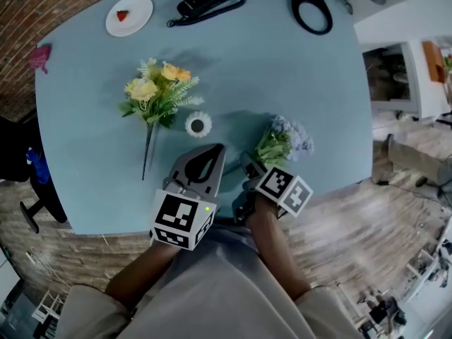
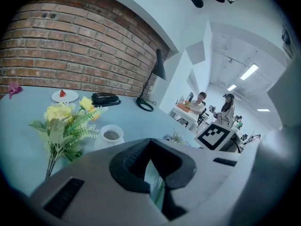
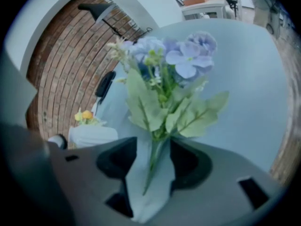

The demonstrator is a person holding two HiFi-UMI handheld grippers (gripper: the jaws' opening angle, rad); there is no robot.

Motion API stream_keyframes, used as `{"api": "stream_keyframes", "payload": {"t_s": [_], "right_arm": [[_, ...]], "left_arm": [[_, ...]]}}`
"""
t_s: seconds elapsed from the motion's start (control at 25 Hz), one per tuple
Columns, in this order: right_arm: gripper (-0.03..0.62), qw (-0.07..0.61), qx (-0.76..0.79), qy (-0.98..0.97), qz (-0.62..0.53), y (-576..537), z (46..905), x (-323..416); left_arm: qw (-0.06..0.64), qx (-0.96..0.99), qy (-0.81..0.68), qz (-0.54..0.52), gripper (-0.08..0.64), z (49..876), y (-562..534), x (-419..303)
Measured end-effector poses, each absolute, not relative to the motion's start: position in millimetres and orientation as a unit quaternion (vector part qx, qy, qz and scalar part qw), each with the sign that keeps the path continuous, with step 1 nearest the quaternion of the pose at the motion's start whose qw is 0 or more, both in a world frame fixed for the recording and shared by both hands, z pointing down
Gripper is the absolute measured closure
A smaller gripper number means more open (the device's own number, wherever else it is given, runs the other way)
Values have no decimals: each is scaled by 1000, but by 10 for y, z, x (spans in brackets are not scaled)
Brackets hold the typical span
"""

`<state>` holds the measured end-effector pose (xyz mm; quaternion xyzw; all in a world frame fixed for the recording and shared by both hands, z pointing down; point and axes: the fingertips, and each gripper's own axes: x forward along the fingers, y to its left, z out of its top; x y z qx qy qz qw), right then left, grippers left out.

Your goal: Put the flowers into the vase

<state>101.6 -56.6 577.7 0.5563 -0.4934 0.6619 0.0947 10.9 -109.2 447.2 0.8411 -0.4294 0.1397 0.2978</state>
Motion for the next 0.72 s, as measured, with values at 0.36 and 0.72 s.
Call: {"api": "stream_keyframes", "payload": {"t_s": [0.36,0.72], "right_arm": [[466,87,543,-445,707,-497,5892,1121],[538,24,514,-449,731,-515,5878,1132]], "left_arm": [[305,847,-416,129,545,4497,-1108,169],[313,845,-416,122,545,4481,-1093,167]]}}
